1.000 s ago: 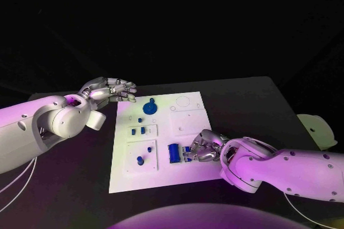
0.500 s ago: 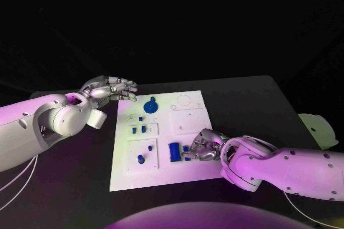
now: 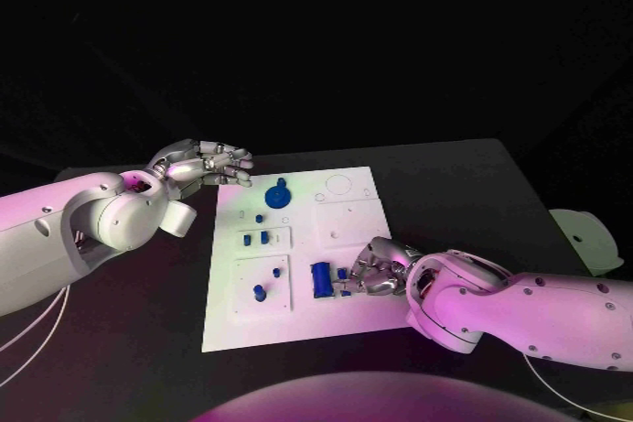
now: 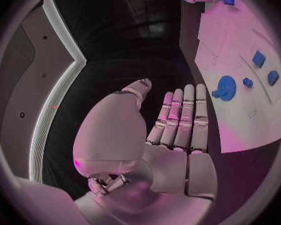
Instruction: Assemble the parts on the task board
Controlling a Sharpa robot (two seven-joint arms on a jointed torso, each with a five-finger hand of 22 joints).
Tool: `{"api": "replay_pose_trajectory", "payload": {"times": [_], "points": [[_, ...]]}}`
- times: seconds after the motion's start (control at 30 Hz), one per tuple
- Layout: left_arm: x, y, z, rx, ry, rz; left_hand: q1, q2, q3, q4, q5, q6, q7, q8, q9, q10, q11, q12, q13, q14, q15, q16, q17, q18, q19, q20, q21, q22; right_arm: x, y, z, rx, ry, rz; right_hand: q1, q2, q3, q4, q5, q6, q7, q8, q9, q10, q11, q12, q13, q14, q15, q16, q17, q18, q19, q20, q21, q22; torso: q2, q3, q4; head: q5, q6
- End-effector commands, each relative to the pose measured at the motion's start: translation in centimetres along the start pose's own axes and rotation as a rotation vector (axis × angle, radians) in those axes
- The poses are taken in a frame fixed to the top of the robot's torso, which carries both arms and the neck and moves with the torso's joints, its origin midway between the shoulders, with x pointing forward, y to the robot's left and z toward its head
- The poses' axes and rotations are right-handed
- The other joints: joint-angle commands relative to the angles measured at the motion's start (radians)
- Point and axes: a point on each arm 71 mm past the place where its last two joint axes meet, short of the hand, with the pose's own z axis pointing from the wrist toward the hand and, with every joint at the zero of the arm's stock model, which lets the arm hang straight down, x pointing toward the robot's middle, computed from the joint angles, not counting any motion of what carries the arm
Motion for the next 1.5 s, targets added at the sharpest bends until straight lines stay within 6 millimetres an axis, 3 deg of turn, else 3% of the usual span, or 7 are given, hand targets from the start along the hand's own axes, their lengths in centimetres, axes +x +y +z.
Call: {"api": "replay_pose_trajectory", "payload": {"times": [0.03,0.23,0.53,0.9,1.07,1.5], "points": [[0.2,-0.1,0.0,0.003,0.019,0.001,0.001,0.007,-0.006,-0.002,0.005,-0.006,0.013,0.005,0.001,-0.007,0.003,0.004,-0.001,-0.006,-0.001,0.005,0.002,0.005,0.007,0.0,-0.004,-0.001,0.1,0.1,-0.2,-0.012,0.009,-0.016,0.007,0.011,-0.006,0.0,0.007,0.007,0.002,-0.004,0.002,0.043,-0.004,-0.005,0.165,0.102,-0.004,0.004,0.263,-0.002,0.028,-0.005,-0.003,0.185,0.0,0.0001,0.0001,-0.001,0.001],[0.2,-0.1,0.0,0.003,0.019,0.002,0.001,0.007,-0.007,-0.001,0.005,-0.007,0.013,0.005,0.001,-0.007,0.003,0.005,-0.001,-0.006,-0.001,0.005,0.002,0.005,0.007,0.0,-0.004,-0.001,-0.1,-0.3,-0.5,-0.025,0.016,-0.022,0.06,0.018,0.0,-0.003,0.009,0.005,0.001,-0.009,0.001,0.043,-0.005,-0.005,0.166,0.102,-0.004,0.004,0.263,-0.002,0.028,-0.006,-0.003,0.185,0.0,0.0007,0.0,0.002,0.001],[0.2,-0.1,0.0,0.003,0.019,0.003,0.001,0.007,-0.007,-0.001,0.005,-0.007,0.013,0.005,0.001,-0.007,0.003,0.005,-0.001,-0.006,-0.001,0.005,0.002,0.005,0.007,0.0,-0.004,-0.001,-0.2,-0.4,-0.8,-0.048,0.023,-0.057,0.096,0.015,-0.004,-0.002,-0.031,0.007,0.002,-0.013,0.0,0.044,-0.005,-0.003,0.168,0.102,-0.004,0.004,0.263,-0.003,0.029,-0.006,0.002,0.186,0.0,0.0006,-0.0006,0.007,-0.001],[0.2,-0.1,0.0,0.002,0.019,0.004,0.001,0.007,-0.007,-0.001,0.005,-0.007,0.013,0.005,0.001,-0.007,0.003,0.005,-0.001,-0.006,-0.001,0.005,0.002,0.005,0.007,0.0,-0.004,-0.001,-0.3,-0.7,-0.4,-0.04,0.024,-0.07,0.113,0.018,-0.004,-0.002,-0.045,0.009,0.001,-0.015,-0.001,0.045,-0.005,0.0,0.17,0.102,-0.004,0.004,0.263,-0.004,0.029,-0.006,0.004,0.187,0.0,0.0002,0.0006,0.008,-0.002],[0.2,-0.1,0.0,0.002,0.019,0.004,0.001,0.007,-0.007,-0.001,0.005,-0.007,0.013,0.005,0.001,-0.007,0.003,0.005,-0.001,-0.006,-0.001,0.005,0.002,0.005,0.007,0.0,-0.004,-0.001,-0.2,-0.7,0.2,-0.041,0.022,-0.073,0.115,0.019,-0.004,-0.002,-0.048,0.009,0.001,-0.015,-0.001,0.046,-0.005,0.002,0.171,0.102,-0.004,0.004,0.263,-0.004,0.029,-0.006,0.005,0.187,0.001,0.0018,0.0024,0.009,-0.002],[0.1,-0.1,-0.1,0.001,0.017,0.005,0.001,0.007,-0.007,-0.001,0.005,-0.007,0.013,0.005,0.001,-0.007,0.003,0.005,-0.001,-0.006,-0.001,0.005,0.002,0.005,0.007,0.0,-0.004,-0.001,-0.2,-0.6,0.4,-0.057,0.016,-0.069,0.117,0.022,-0.004,-0.001,-0.052,0.011,0.001,-0.014,-0.001,0.046,-0.005,0.0,0.17,0.102,-0.004,0.004,0.263,-0.004,0.029,-0.006,0.003,0.187,-0.001,0.0008,-0.001,0.012,-0.002]]}}
